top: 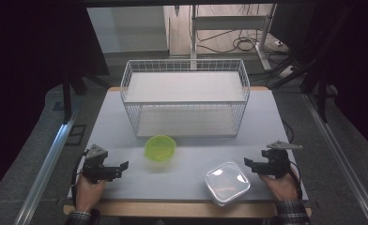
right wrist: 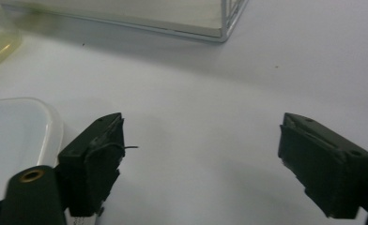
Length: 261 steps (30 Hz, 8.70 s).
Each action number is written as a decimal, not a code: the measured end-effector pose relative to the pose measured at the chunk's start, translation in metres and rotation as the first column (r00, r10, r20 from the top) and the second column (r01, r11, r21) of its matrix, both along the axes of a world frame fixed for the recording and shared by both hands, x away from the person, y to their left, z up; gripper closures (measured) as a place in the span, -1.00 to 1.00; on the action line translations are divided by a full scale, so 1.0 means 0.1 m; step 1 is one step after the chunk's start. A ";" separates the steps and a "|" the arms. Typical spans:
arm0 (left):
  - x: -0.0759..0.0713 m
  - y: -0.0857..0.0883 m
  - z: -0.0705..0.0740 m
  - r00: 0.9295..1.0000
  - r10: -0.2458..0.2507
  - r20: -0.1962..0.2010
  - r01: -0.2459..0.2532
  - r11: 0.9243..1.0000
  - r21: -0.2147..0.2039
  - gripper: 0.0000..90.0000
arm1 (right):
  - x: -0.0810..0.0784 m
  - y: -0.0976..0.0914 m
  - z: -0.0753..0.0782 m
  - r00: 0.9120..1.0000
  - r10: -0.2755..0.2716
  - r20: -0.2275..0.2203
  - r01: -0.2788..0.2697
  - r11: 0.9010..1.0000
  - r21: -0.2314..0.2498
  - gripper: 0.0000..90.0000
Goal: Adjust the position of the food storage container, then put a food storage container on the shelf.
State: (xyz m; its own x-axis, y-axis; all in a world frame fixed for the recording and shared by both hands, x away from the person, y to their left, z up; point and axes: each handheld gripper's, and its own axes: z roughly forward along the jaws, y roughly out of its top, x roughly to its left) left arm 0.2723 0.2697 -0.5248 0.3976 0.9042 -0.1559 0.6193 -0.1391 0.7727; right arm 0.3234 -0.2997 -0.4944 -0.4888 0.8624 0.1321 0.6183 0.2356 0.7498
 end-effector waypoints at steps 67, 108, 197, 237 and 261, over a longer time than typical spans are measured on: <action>0.77 -1.62 0.51 0.939 -0.339 0.049 0.339 0.941 0.012 1.00 | 0.06 0.11 -0.03 0.999 0.055 -0.004 -0.055 0.997 -0.057 -0.23; 0.43 -0.95 0.40 0.981 -0.195 -0.023 0.196 0.975 0.102 0.99 | 0.06 0.16 -0.06 0.997 0.072 -0.019 -0.073 0.994 -0.086 -0.23; 0.04 -1.51 0.05 0.946 -0.304 -0.114 0.302 0.953 -0.034 0.96 | -0.10 1.20 0.03 0.921 0.350 -0.169 -0.362 0.931 -0.046 0.96; -0.06 -1.39 0.30 0.933 -0.358 0.041 0.358 0.934 0.001 -0.90 | -0.24 0.98 0.18 0.937 0.349 0.002 -0.349 0.937 -0.007 -0.64; 0.29 -1.63 0.22 0.896 -0.426 -0.124 0.412 0.903 -0.123 -0.74 | -0.01 1.32 0.09 0.912 0.381 -0.148 -0.373 0.924 0.083 -0.41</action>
